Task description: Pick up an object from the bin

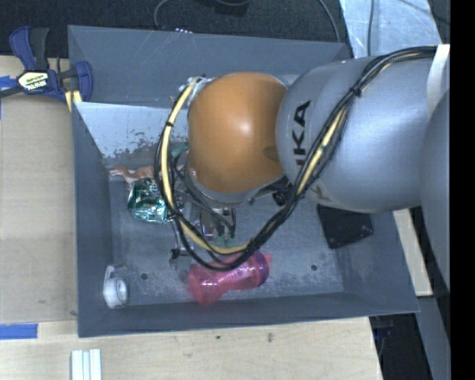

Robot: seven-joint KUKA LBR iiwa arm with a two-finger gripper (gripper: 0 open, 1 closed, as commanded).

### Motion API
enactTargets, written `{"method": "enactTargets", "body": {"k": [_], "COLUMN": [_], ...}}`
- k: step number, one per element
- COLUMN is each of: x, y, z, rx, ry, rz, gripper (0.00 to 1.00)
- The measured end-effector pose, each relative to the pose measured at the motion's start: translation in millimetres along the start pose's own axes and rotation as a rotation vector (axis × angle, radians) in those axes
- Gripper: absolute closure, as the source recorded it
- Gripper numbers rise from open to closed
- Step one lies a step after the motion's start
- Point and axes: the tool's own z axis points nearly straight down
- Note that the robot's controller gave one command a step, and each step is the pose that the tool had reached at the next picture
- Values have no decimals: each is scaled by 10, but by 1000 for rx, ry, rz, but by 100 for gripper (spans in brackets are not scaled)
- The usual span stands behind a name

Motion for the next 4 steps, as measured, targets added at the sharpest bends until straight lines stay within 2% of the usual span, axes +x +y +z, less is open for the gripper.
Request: {"method": "enactTargets", "body": {"k": [1, 2, 3, 4], "x": [-20, -339, -1004, -1371], "y": [-12, -139, -369, -403], "z": [-47, 397, 560, 530], "rx": [-2, -2, -1, -3], "ry": [-8, -10, -10, -15], "rz": [4, -97, -233, -187], "gripper": [0, 0, 0, 0]}}
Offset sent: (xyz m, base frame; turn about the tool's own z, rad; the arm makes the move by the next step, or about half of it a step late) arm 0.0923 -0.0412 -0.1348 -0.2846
